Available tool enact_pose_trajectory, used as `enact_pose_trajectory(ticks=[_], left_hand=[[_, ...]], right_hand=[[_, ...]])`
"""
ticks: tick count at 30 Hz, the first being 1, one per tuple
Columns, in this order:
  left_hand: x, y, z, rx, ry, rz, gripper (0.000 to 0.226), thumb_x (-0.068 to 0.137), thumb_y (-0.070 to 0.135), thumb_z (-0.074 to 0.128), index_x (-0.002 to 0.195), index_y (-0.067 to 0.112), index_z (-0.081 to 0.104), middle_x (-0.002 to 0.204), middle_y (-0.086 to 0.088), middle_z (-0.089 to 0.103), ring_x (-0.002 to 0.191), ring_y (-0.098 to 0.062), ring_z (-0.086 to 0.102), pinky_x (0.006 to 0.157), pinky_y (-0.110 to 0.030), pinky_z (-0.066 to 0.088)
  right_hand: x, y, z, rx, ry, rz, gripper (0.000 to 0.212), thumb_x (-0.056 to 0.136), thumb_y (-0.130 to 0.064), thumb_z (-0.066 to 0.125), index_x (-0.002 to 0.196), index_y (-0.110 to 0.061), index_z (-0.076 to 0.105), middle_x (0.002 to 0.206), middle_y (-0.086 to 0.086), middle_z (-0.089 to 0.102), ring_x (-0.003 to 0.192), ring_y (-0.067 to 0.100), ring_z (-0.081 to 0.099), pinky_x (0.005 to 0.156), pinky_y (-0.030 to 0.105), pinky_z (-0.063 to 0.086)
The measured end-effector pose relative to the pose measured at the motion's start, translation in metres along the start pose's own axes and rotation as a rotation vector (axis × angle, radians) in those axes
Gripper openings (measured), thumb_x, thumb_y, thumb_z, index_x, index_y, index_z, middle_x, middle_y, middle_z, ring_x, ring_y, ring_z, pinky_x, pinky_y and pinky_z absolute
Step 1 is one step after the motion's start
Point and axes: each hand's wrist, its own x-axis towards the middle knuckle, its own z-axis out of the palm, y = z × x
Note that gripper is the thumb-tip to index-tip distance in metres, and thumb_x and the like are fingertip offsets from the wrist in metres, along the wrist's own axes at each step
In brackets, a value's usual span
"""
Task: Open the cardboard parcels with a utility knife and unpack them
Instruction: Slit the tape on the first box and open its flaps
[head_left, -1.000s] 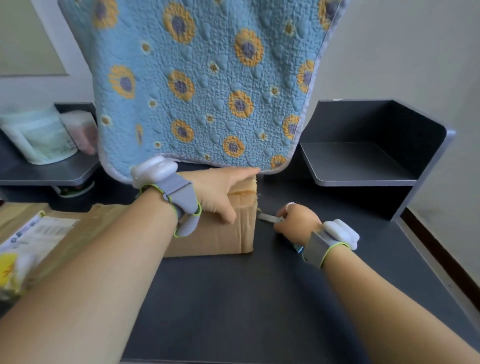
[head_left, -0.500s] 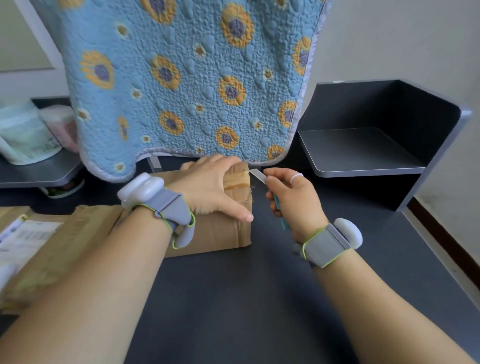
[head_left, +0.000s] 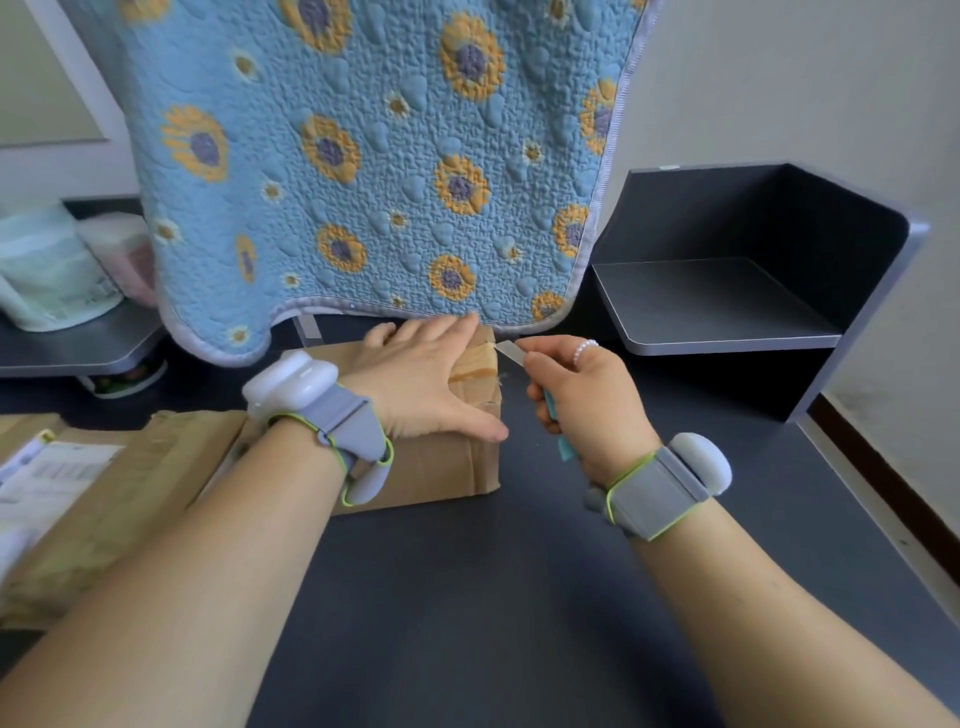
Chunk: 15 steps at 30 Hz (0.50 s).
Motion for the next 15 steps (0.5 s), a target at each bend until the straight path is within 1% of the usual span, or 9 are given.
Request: enact_pose_trajectory(ticks=[3,5,9,12,15], left_hand=[[0.0004,-0.0007,0.0001,-0.001,-0.006,0.004,0.123,0.047,0.082,0.043,0.146,0.031,-0.011,0.157,0.013,-0.004,0.144,-0.013,-0.001,0.114,-0.039,0.0],[0.0009,-0.0005,0.0004,0.001,-0.011,0.006,0.124,0.046,0.082,0.043,0.146,0.031,-0.011,0.157,0.013,-0.004,0.144,-0.013,-0.002,0.114,-0.039,0.0],[0.0018,-0.0012,0.0001,-0.001,-0.016,0.009,0.123,0.05,0.082,0.046,0.146,0.031,-0.012,0.157,0.013,-0.005,0.144,-0.013,-0.002,0.114,-0.04,0.0],[0.0021,-0.0008,-0.0004,-0.006,-0.019,0.005,0.124,0.047,0.082,0.044,0.146,0.031,-0.012,0.157,0.013,-0.004,0.144,-0.013,-0.002,0.114,-0.04,0.0],[0.0024,-0.0004,-0.0003,-0.015,-0.015,0.005,0.124,0.047,0.081,0.045,0.146,0.031,-0.011,0.157,0.013,-0.003,0.144,-0.013,-0.001,0.114,-0.04,0.001]], right_hand=[[0.0009,0.0001,0.0031,-0.039,0.015,-0.006,0.018,0.093,-0.012,0.049,0.095,-0.021,0.064,0.061,-0.002,0.052,0.043,0.003,0.044,0.04,0.014,0.036],[0.0016,0.0001,0.0036,-0.039,0.013,0.007,0.018,0.093,-0.012,0.049,0.095,-0.021,0.064,0.06,-0.002,0.052,0.044,0.006,0.043,0.041,0.015,0.035],[0.0019,-0.0013,0.0015,-0.019,-0.006,0.032,0.018,0.092,-0.011,0.049,0.096,-0.019,0.065,0.058,-0.001,0.051,0.041,0.006,0.042,0.037,0.013,0.034],[0.0017,-0.0023,-0.0005,-0.026,-0.021,0.029,0.019,0.092,-0.01,0.05,0.096,-0.018,0.066,0.056,-0.001,0.051,0.038,0.004,0.041,0.036,0.013,0.034],[0.0009,-0.0034,-0.0031,-0.022,-0.032,0.034,0.018,0.091,-0.009,0.05,0.094,-0.017,0.066,0.054,-0.001,0.05,0.032,0.003,0.04,0.035,0.013,0.033]])
